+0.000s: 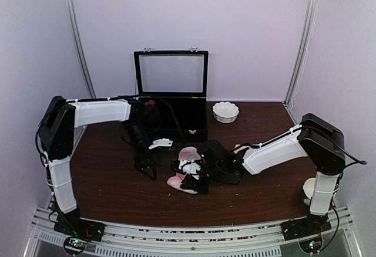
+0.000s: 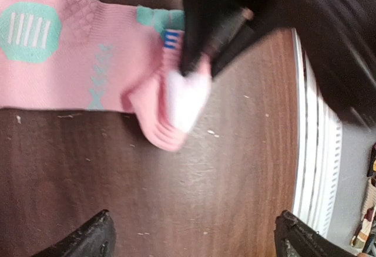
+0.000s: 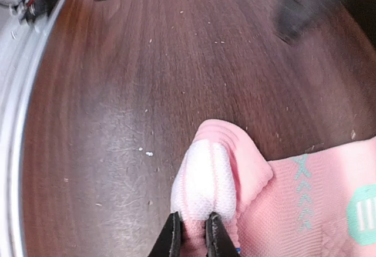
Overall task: Roll the socks
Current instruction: Roll the sock at the center of the board.
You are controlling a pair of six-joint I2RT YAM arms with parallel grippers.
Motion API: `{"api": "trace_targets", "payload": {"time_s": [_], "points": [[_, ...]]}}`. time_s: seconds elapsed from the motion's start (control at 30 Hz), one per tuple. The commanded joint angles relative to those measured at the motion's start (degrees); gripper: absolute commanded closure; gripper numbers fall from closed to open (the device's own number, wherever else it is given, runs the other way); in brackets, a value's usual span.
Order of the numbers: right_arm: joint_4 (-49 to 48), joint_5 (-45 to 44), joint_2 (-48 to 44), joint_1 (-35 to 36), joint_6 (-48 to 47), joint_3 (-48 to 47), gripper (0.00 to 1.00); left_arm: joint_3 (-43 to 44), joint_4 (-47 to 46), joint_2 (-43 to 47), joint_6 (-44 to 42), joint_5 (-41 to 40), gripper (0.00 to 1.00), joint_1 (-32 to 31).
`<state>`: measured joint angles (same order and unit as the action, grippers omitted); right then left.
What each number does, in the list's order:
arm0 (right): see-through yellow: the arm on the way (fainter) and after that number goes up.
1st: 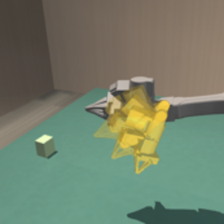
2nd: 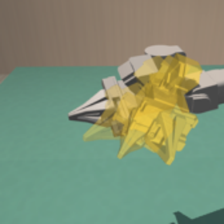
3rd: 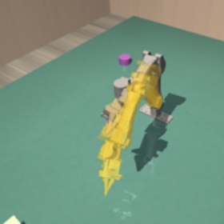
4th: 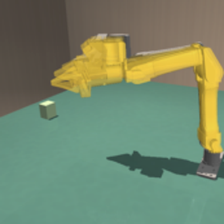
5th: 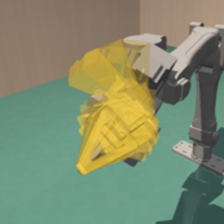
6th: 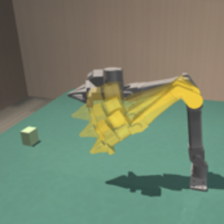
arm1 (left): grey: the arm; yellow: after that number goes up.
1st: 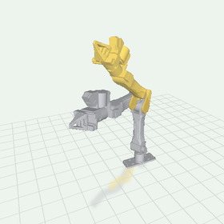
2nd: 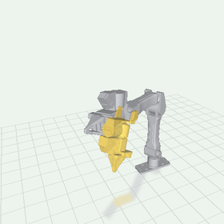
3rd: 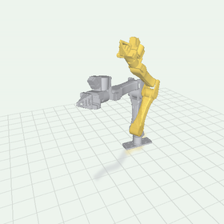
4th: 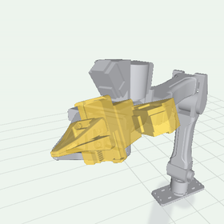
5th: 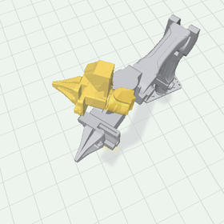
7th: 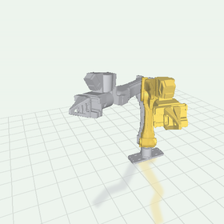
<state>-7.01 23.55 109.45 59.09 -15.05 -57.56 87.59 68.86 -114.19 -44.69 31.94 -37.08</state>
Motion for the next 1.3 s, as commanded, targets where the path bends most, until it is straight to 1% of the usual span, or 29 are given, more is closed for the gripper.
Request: {"api": "trace_targets", "payload": {"time_s": [0.0,0.1,0.13,0.3,0.43,0.53,0.63,0.7,0.77,0.8,0.93,1.0,1.1,1.2,1.23,1.27], "points": [[3.48,15.23,2.03,-2.9,18.2,4.37,1.0,-6.89,-9.76,5.19,0.77,2.46,0.09,-1.29],[1.01,20.64,4.65,-4.14,25.37,3.47,1.0,-8.02,-11.6,5.23,1.4,2.94,0.19,-2.8],[-0.05,21.56,5.2,-4.68,27.4,3.61,1.0,-8.16,-12.08,5.21,1.45,2.61,0.21,-3.69],[-5.55,23.99,7.11,-7.53,36.5,5.65,1.0,-8.4,-16.35,4.9,2.48,0.74,0.28,-7.73],[-9.96,23.73,8.46,-10.05,41.56,8.58,1.0,-5.39,-17.0,1.73,2.42,-0.16,0.33,-10.71],[-10.33,22.73,9.37,-10.93,42.38,9.48,1.0,-2.91,-17.0,-0.96,1.96,-1.79,0.36,-12.76],[-8.08,22.08,10.14,-11.41,41.88,8.72,1.0,-0.53,-17.0,-3.38,1.85,-3.0,0.44,-13.53],[-8.38,22.52,10.21,-11.54,41.94,8.94,1.0,0.48,-17.0,-4.71,1.65,-4.15,0.5,-13.54],[-9.45,23.07,9.83,-11.5,41.99,9.53,1.0,0.64,-16.96,-5.7,1.23,-5.27,0.58,-13.54],[-9.81,23.22,9.73,-11.61,41.97,9.76,1.0,0.55,-16.92,-6.19,1.06,-5.76,0.64,-13.54],[-10.78,24.18,10.08,-11.65,41.95,10.06,1.0,0.93,-15.35,-8.07,0.5,-6.11,0.8,-13.46],[-10.99,24.46,10.35,-11.71,42.09,10.01,1.0,1.34,-14.31,-8.66,0.25,-6.13,0.84,-13.46],[-11.56,24.78,10.28,-11.77,42.09,10.34,1.0,1.28,-13.46,-9.41,-0.2,-6.73,0.88,-13.46],[-12.85,24.58,8.71,-11.8,41.72,11.53,1.0,1.45,-12.69,-10.38,-0.44,-7.14,0.92,-13.46],[-13.62,24.04,7.7,-11.76,41.46,12.34,0.98,1.82,-12.14,-11.12,-0.41,-7.11,0.94,-13.46],[-14.27,23.4,6.34,-11.74,41.03,13.21,0.93,2.4,-11.38,-11.92,-0.28,-7.01,0.95,-13.46]]}}
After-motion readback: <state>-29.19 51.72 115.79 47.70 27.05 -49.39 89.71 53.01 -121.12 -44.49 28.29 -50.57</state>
